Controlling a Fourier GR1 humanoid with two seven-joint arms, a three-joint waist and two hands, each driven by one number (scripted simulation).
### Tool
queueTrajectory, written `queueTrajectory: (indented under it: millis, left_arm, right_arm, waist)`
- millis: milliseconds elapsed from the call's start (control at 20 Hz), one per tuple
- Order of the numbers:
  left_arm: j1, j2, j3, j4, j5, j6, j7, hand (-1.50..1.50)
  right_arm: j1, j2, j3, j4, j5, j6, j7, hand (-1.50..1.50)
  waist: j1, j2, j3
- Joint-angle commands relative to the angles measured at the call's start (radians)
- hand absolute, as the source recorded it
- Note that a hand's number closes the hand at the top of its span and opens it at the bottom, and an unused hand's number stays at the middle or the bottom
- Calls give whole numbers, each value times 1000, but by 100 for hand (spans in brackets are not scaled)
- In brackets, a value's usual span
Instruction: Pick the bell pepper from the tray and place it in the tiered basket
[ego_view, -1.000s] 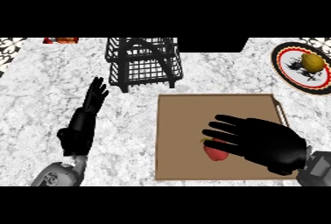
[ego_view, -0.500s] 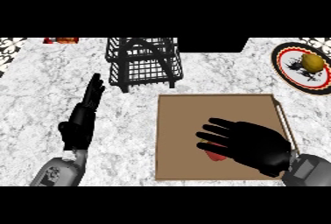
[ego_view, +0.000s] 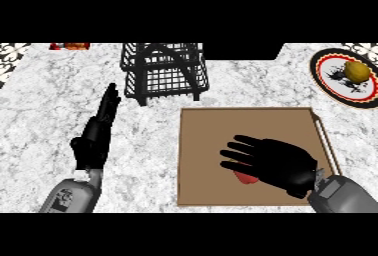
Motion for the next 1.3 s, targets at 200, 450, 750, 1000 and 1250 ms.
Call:
queueTrajectory:
  millis: [200,450,750,1000,1250]
  left_arm:
    - [56,-7,32,-87,-37,-49,48,0]
    - [36,-48,57,8,-58,-76,-20,0]
    - [38,-44,94,-9,-62,-98,-12,0]
    - [-12,-79,97,22,-85,-68,3,0]
    - [33,-77,58,-46,-95,-68,40,0]
  right_arm:
    - [-73,93,-56,127,68,16,-67,-150]
    - [23,98,-63,101,93,-28,-103,-150]
    - [20,182,-113,161,77,-106,-116,150]
    - [104,190,-21,105,180,-311,-134,150]
    - [31,482,-47,277,345,-75,407,150]
  waist:
    - [6,0,0]
    - [0,0,0]
    - [0,0,0]
    - [-9,0,0]
    - [-1,-4,-6]
